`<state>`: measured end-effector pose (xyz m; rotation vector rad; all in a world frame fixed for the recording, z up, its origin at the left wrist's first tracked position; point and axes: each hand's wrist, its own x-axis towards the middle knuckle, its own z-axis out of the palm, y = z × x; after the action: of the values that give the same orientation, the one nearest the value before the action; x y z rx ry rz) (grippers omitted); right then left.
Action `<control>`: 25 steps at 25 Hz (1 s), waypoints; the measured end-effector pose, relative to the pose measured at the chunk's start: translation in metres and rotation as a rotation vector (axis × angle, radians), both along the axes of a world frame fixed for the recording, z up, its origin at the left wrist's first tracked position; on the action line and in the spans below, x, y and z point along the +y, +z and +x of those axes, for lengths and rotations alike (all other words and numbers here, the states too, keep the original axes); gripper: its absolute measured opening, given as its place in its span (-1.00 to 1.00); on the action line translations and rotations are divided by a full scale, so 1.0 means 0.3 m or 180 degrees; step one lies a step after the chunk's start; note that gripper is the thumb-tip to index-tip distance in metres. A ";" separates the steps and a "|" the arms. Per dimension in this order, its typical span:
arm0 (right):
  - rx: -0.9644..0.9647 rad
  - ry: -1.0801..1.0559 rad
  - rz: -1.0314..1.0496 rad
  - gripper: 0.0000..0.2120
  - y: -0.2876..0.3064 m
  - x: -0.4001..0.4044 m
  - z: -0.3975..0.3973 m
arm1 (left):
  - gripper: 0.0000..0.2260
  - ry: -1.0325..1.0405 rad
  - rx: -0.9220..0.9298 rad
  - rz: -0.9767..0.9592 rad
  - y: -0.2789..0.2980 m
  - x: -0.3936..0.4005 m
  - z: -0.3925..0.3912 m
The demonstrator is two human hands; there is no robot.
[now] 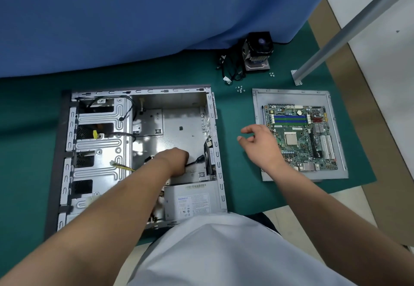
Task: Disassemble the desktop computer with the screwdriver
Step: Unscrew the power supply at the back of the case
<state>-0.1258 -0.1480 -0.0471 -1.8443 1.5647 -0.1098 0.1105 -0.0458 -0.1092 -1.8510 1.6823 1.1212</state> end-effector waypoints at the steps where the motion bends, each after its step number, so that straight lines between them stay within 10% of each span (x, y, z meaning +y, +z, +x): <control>1: -0.0065 0.0028 -0.0066 -0.76 0.015 -0.003 0.021 | -0.87 0.0143 -0.0021 -0.0086 0.017 -0.002 0.014; 11: -0.0924 0.1108 -0.0318 -0.57 0.178 -0.001 0.262 | -0.89 0.1759 0.0572 -0.2215 0.254 0.074 0.034; 16: 0.0133 0.2467 -0.0502 -0.68 0.236 -0.049 0.310 | -0.85 0.1765 0.0816 -0.2835 0.320 0.086 0.043; 25: 0.0758 0.1301 -0.1249 -0.85 0.204 0.044 0.322 | -0.82 0.1589 0.0018 -0.2755 0.333 -0.020 -0.064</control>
<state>-0.0292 -0.1348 0.0141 -2.5314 1.3498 -0.0079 0.0914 -0.0519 -0.0091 -2.9115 1.9368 0.5474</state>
